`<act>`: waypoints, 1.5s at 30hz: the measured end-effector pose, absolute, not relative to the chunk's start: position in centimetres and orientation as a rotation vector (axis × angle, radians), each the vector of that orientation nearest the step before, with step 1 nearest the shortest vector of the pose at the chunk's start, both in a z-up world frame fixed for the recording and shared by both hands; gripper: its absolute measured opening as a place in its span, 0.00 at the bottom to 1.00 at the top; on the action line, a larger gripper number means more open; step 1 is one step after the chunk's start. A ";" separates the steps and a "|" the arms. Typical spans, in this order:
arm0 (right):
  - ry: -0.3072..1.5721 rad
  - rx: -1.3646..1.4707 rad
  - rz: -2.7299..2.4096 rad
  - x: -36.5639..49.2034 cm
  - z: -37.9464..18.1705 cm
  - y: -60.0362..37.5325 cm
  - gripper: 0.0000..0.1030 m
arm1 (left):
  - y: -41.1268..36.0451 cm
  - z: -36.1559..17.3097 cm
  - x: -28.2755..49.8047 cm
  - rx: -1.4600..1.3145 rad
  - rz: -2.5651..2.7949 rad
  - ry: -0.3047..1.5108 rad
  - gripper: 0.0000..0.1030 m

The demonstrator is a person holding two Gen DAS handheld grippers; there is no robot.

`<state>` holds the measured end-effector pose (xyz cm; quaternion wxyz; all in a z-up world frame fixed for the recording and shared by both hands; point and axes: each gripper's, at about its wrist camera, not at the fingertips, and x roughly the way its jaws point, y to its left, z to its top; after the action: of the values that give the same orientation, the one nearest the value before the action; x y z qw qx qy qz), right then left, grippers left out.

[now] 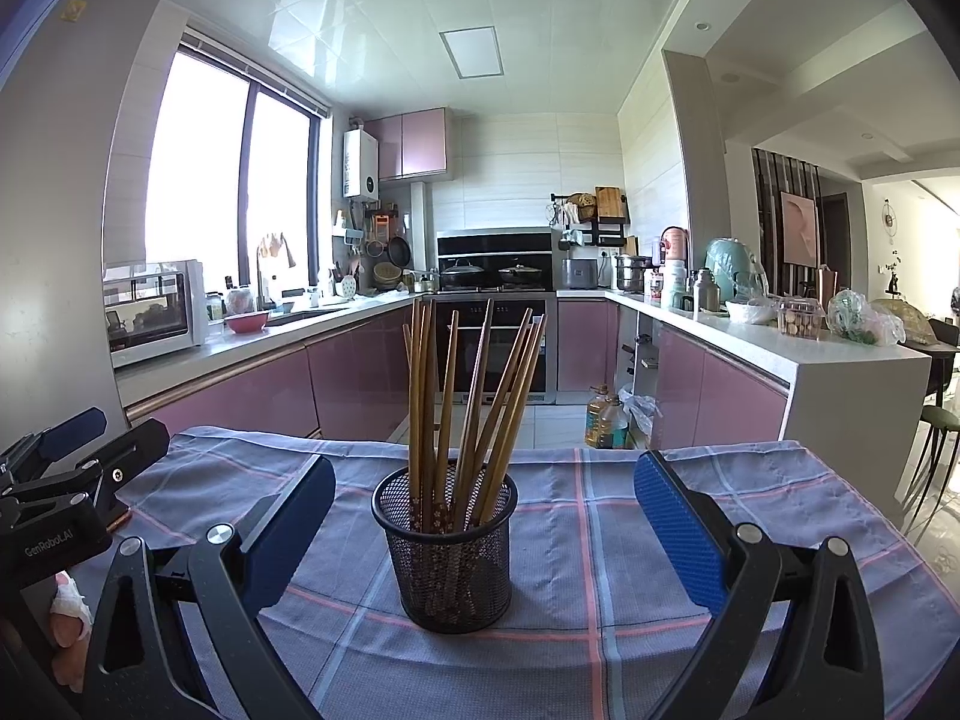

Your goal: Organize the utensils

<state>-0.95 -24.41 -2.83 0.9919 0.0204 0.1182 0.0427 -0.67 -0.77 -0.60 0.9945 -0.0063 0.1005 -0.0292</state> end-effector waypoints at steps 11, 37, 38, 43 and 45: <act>0.234 0.040 0.083 -1.0 -2.8 -24.4 0.94 | -0.8 -0.6 -0.7 -0.011 -0.058 0.204 0.94; 0.229 0.039 0.084 -1.2 -2.5 -24.5 0.94 | -0.9 -0.7 -0.7 -0.009 -0.059 0.206 0.94; 0.227 0.038 0.083 -1.2 -2.5 -24.5 0.94 | -0.9 -0.7 -0.7 -0.008 -0.060 0.207 0.94; 0.227 0.038 0.084 -1.3 -2.5 -24.4 0.94 | -0.9 -0.7 -0.7 -0.008 -0.061 0.208 0.94; 0.226 0.038 0.083 -1.3 -2.5 -24.4 0.94 | -0.9 -0.7 -0.7 -0.008 -0.060 0.207 0.94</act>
<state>-1.33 -24.45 -2.54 0.9926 0.0190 0.1127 0.0415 -0.73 -0.94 -0.70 0.9942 -0.0039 0.1032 -0.0300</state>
